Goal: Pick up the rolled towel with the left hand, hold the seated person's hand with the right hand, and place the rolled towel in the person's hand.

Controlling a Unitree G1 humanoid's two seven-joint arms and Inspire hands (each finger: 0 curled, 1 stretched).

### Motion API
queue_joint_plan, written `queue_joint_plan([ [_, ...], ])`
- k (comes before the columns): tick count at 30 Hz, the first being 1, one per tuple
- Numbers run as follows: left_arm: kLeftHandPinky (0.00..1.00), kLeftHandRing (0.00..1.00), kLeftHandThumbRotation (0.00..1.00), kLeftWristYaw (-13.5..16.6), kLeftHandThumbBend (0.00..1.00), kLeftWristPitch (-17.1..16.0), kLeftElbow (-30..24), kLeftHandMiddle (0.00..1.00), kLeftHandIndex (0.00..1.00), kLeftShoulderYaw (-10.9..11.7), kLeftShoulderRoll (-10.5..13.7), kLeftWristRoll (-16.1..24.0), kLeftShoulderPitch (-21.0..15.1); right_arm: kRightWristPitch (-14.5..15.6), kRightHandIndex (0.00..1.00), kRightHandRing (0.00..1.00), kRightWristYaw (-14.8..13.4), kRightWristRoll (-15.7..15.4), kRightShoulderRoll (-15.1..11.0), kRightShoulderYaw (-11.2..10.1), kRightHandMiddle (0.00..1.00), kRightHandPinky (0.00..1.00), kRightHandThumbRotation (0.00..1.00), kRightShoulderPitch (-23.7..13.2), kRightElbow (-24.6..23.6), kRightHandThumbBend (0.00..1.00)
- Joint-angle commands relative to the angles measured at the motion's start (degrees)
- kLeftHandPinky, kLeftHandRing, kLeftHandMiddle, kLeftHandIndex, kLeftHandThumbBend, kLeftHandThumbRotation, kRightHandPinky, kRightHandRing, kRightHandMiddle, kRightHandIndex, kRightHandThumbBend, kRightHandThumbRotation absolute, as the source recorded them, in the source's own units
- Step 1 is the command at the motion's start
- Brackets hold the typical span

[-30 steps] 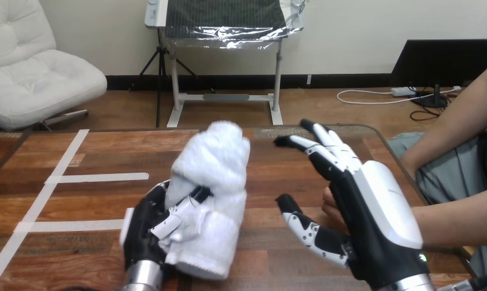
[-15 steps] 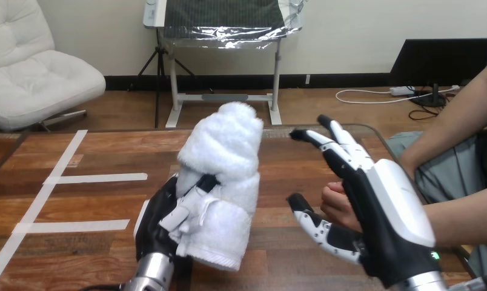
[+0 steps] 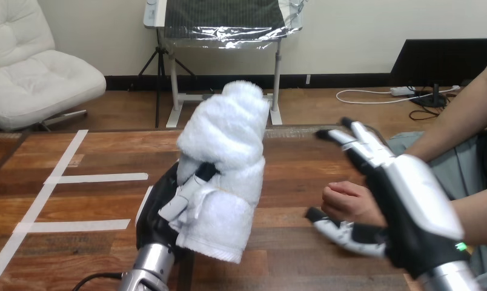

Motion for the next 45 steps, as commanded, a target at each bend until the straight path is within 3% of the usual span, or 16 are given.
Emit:
queue_joint_plan([
  [1, 0.28, 0.35, 0.01, -1.81, 0.86, 0.86, -5.22, 0.42, 0.48, -0.08, -3.4, -1.43, -2.31, 2.18, 0.89, 0.99, 1.52, -1.08, -2.41, -3.44, 1.0, 0.93, 0.0, -5.03, -3.34, 0.68],
  [5, 0.28, 0.34, 0.02, -1.33, 0.88, 1.57, -6.47, 0.41, 0.48, -0.47, -3.55, -1.16, -2.06, 3.74, 0.89, 0.97, 3.16, -1.86, -4.14, -4.82, 0.99, 0.89, 0.0, -5.82, -3.28, 0.73],
  [12, 0.27, 0.33, 0.02, 0.08, 0.89, 2.11, -8.32, 0.41, 0.47, -1.22, -3.95, -0.03, -1.69, 8.95, 0.91, 0.97, 8.38, -2.45, -6.54, -6.79, 0.98, 0.88, 0.0, -7.02, -4.13, 0.76],
  [24, 0.27, 0.33, 0.02, 0.41, 0.9, 1.64, -9.01, 0.4, 0.46, -2.13, -4.08, 0.7, -1.76, 15.95, 0.9, 0.95, 17.31, -4.37, -13.62, -9.58, 0.96, 0.88, 0.0, -10.2, -3.13, 0.81],
  [35, 0.27, 0.33, 0.05, -0.3, 0.9, 0.15, -8.15, 0.4, 0.47, -2.41, -3.8, 2.44, -2.1, 18.23, 0.88, 0.93, 21.62, -6.14, -18.98, -9.32, 0.93, 0.87, 0.0, -13.08, 0.19, 0.83],
  [45, 0.27, 0.32, 0.06, -0.21, 0.9, -0.22, -8.26, 0.4, 0.47, -2.52, -3.7, 2.85, -1.98, 20.53, 0.88, 0.94, 27.45, -8.32, -23.49, -7.77, 0.94, 0.87, 0.0, -16.45, 3.3, 0.83],
])
